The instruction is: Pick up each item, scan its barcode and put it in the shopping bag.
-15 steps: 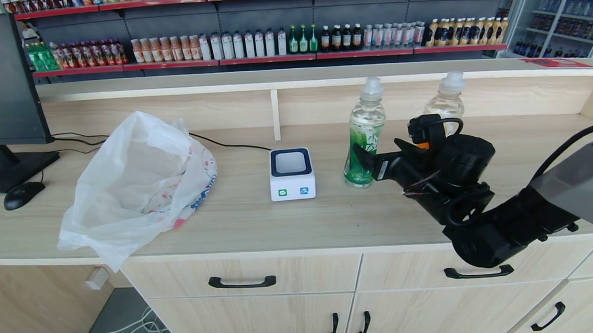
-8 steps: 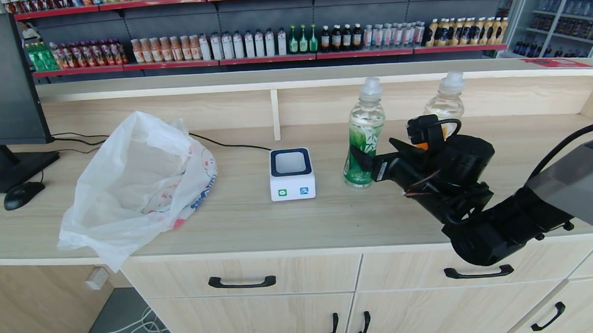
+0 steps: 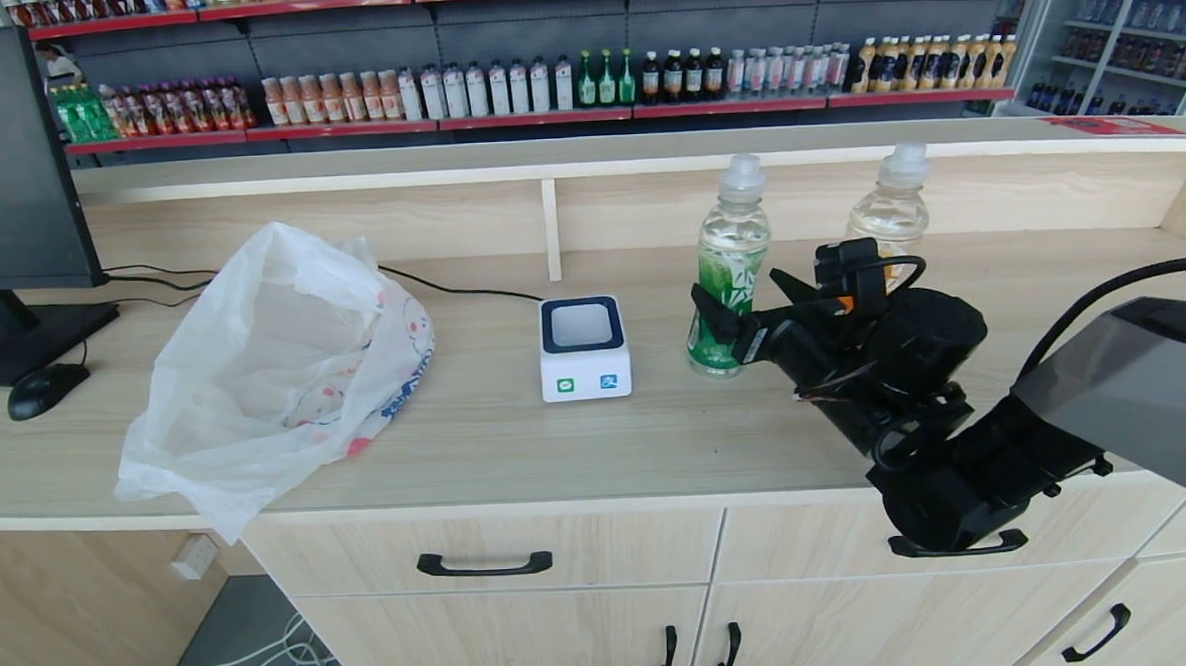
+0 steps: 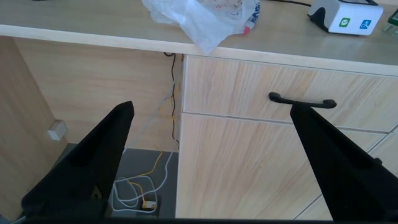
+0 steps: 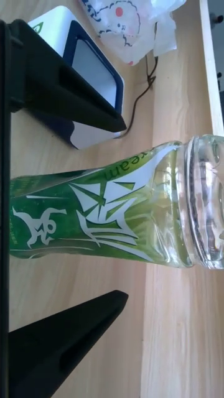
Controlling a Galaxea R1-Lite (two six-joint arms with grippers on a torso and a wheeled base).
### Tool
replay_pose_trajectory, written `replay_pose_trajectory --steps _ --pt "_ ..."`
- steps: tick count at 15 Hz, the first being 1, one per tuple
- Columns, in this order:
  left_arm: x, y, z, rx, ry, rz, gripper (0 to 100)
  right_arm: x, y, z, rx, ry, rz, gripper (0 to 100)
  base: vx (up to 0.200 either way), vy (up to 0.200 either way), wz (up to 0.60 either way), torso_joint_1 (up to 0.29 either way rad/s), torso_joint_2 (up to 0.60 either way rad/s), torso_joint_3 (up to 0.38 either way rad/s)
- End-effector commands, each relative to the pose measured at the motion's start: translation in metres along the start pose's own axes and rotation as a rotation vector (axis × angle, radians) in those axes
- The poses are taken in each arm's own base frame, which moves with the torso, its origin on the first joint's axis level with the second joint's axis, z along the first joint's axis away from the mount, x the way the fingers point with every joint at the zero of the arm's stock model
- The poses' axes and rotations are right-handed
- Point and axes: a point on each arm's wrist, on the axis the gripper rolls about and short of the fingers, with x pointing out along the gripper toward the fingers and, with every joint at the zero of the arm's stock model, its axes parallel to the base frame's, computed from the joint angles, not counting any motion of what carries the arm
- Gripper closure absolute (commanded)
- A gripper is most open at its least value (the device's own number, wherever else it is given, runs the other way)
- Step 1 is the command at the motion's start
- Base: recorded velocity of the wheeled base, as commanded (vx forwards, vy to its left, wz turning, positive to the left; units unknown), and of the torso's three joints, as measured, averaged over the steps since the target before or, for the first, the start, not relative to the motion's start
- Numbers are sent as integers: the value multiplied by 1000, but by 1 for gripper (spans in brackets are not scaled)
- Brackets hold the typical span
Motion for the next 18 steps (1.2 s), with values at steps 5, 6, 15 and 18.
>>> replay_pose_trajectory --steps 5,6,15,18 --pt "0 0 0 -1 -1 1 0 -1 2 1 -2 -19 1 0 0 0 0 0 0 0" --pt "0 0 0 -1 -1 2 0 -2 2 0 -4 -16 1 0 0 0 0 0 0 0" --pt "0 0 0 -1 -1 1 0 -8 -6 2 -29 -31 -21 0 0 0 0 0 0 0" --pt "0 0 0 -1 0 1 0 -32 0 30 -19 -36 -49 0 0 0 0 0 0 0"
